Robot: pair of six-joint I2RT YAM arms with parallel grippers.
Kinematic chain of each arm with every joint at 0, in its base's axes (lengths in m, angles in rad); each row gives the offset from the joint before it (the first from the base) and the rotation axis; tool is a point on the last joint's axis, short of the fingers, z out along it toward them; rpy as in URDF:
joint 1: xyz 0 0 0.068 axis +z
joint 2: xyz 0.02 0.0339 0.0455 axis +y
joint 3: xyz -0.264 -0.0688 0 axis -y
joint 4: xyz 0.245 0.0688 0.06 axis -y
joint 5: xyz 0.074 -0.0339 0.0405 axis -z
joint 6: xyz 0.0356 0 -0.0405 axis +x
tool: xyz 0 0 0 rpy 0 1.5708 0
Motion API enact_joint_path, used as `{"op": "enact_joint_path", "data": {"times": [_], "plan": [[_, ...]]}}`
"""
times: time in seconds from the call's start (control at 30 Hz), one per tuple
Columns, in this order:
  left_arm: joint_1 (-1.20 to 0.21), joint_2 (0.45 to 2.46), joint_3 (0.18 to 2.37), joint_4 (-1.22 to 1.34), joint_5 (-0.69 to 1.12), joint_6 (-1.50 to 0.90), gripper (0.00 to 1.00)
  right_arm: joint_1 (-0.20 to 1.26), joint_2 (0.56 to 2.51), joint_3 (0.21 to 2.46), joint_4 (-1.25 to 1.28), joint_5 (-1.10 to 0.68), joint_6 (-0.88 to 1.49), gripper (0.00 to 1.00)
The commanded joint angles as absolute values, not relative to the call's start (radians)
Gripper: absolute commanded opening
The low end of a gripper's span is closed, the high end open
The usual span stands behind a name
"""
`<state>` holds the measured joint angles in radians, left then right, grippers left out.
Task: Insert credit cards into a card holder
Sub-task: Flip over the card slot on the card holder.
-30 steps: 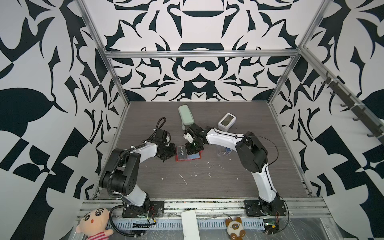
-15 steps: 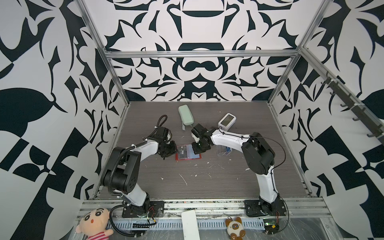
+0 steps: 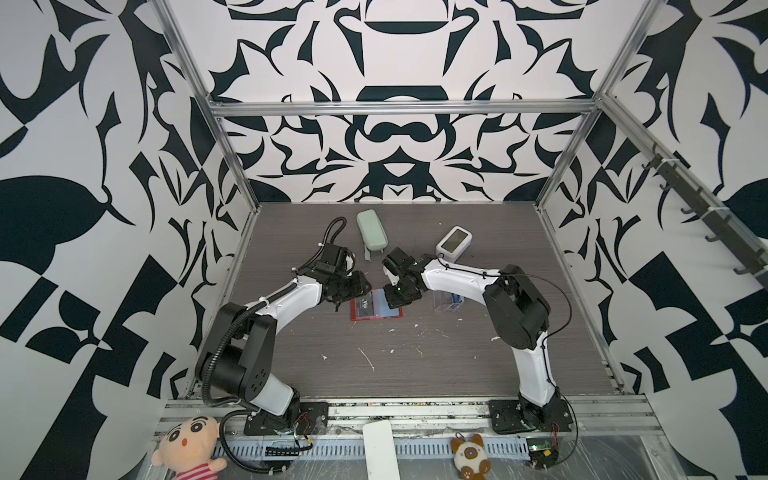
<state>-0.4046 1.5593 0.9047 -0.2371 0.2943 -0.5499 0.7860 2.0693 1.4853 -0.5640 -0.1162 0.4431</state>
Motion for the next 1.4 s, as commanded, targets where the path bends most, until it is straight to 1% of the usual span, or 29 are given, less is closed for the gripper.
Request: {"op": "enact_joint_path", "data": {"times": [0.0,0.1,0.57,0.8,0.9,1.1,1.3,1.37], "plan": [[-0.427,1.618,0.938,-0.212,0.360,-0.551,0.42,0.787,2.069,1.462,-0.575,-0.115,0.451,0.00],[-0.437,1.669,0.959,-0.209,0.368,-0.561,0.39,0.787,2.072,1.461,-0.569,-0.118,0.453,0.00],[-0.455,1.789,0.979,-0.172,0.415,-0.601,0.34,0.787,2.090,1.463,-0.562,-0.128,0.454,0.00],[-0.456,1.810,0.972,-0.170,0.433,-0.609,0.31,0.787,2.097,1.463,-0.557,-0.134,0.455,0.00],[-0.456,1.813,0.967,-0.159,0.454,-0.613,0.27,0.787,2.100,1.464,-0.557,-0.138,0.456,0.00],[-0.456,1.821,0.956,-0.144,0.469,-0.623,0.25,0.787,2.100,1.461,-0.552,-0.139,0.457,0.00],[-0.456,1.814,0.948,-0.135,0.471,-0.627,0.15,0.786,2.085,1.458,-0.548,-0.132,0.461,0.00],[-0.456,1.807,0.944,-0.134,0.467,-0.629,0.09,0.787,2.066,1.449,-0.539,-0.120,0.464,0.00]]}}
